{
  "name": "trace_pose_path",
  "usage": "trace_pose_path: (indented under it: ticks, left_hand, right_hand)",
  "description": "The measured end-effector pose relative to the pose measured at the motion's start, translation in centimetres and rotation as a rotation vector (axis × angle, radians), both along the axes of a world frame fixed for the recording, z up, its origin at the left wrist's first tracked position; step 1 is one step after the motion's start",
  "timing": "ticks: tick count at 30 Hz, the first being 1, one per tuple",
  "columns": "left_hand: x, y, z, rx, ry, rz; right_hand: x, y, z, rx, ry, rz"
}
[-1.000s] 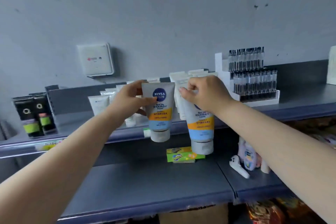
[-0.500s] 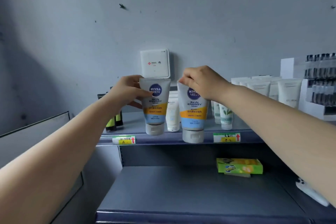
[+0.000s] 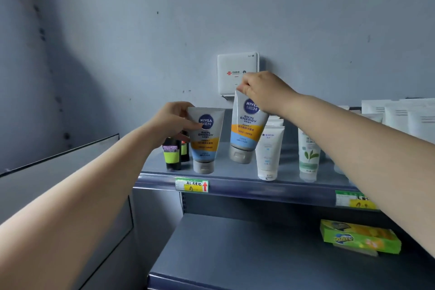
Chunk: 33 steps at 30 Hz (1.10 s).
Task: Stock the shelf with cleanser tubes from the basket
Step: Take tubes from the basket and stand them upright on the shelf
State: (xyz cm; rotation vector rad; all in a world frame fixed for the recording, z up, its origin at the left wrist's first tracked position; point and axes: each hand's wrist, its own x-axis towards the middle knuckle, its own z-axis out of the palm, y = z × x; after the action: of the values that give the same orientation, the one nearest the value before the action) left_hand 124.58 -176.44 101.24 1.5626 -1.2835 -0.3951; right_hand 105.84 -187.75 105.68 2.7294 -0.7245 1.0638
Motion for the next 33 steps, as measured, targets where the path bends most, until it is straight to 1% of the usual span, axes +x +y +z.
trace_pose_path:
  ticks: [4, 8, 13, 26, 28, 30, 31, 33]
  left_hand:
    - [1.4, -2.0, -0.6, 0.036, -0.003, 0.007]
    - [2.4, -4.1, -1.0, 0.089, -0.034, 0.036]
    - [3.1, -6.3, -1.4, 0.175, -0.130, 0.008]
    - [6.0, -9.4, -2.3, 0.284, -0.259, -0.170]
    - [6.5, -9.6, -1.9, 0.294, -0.330, -0.178]
    - [7.0, -9.6, -1.5, 0.296, -0.473, -0.153]
    - [7.3, -9.5, -1.2, 0.296, -0.510, -0.153]
    - [7.9, -9.5, -0.9, 0.319, -0.491, -0.188]
  right_hand:
    - [3.0, -3.5, 0.8, -0.035, 0.040, -0.039]
    - [5.5, -6.4, 1.2, -0.115, 0.101, -0.071]
    - [8.3, -8.5, 0.7, -0.187, 0.206, -0.105]
    - [13.3, -10.0, -0.9, -0.088, 0.440, -0.158]
    - [13.9, -10.0, -1.3, -0.080, 0.464, -0.159]
    - [14.4, -9.9, -1.6, -0.072, 0.479, -0.161]
    - [14.6, -9.8, -1.8, -0.069, 0.481, -0.158]
    - [15.1, -9.5, -2.2, -0.059, 0.480, -0.146]
